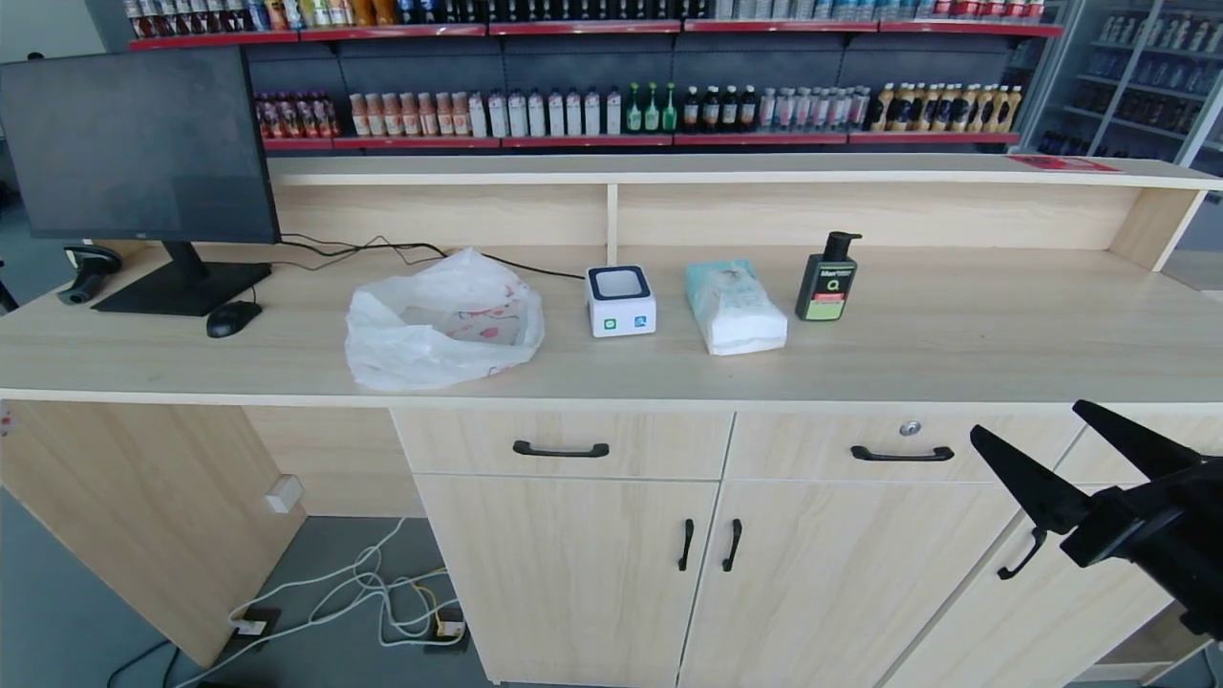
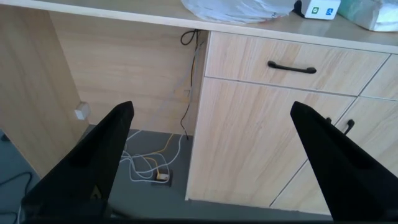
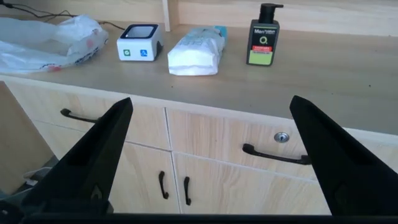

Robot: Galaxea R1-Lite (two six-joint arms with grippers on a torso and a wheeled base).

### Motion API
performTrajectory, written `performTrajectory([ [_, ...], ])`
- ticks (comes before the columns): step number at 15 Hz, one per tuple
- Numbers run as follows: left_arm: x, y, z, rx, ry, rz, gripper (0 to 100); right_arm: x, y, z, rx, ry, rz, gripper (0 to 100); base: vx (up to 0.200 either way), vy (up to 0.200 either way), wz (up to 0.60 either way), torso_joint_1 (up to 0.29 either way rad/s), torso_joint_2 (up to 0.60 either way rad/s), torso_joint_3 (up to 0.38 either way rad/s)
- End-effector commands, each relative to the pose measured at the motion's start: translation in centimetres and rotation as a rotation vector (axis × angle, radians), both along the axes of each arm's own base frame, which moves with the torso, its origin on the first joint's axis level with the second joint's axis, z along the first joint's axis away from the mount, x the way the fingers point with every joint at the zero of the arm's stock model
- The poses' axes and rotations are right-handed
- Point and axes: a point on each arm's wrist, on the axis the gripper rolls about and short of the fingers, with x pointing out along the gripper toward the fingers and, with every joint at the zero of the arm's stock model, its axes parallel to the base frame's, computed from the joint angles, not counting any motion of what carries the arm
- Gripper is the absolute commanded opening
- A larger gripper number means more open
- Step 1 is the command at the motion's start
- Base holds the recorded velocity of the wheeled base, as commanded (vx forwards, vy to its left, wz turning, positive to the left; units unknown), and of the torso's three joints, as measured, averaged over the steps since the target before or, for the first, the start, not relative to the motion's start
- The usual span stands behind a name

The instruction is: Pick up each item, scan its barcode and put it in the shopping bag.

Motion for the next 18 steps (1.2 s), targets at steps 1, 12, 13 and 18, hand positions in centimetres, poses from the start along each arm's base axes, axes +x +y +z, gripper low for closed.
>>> performTrajectory([
  [1, 0.0, 0.0, 0.0, -0.001, 0.0, 0.0, 100, -0.2, -0.01, 0.04, 0.0, -0.004, 0.001, 100, 0.2, 0.0, 0.0, -0.022, 0.0, 0.002],
  [12, 0.0, 0.0, 0.0, -0.002, 0.0, 0.0, 100, -0.17, 0.44, -0.09, -0.002, 0.003, 0.029, 100, 0.2, 0.0, 0.0, 0.005, 0.0, 0.003],
  [13, 0.0, 0.0, 0.0, -0.002, 0.0, 0.001, 100, -0.18, 0.46, -0.09, -0.002, 0.003, 0.031, 100, 0.2, 0.0, 0.0, 0.002, 0.0, 0.002],
  [18, 0.0, 0.0, 0.0, -0.001, 0.0, -0.002, 100, -0.14, 0.5, -0.13, -0.002, 0.006, 0.032, 100, 0.16, 0.0, 0.0, 0.003, 0.0, 0.0],
])
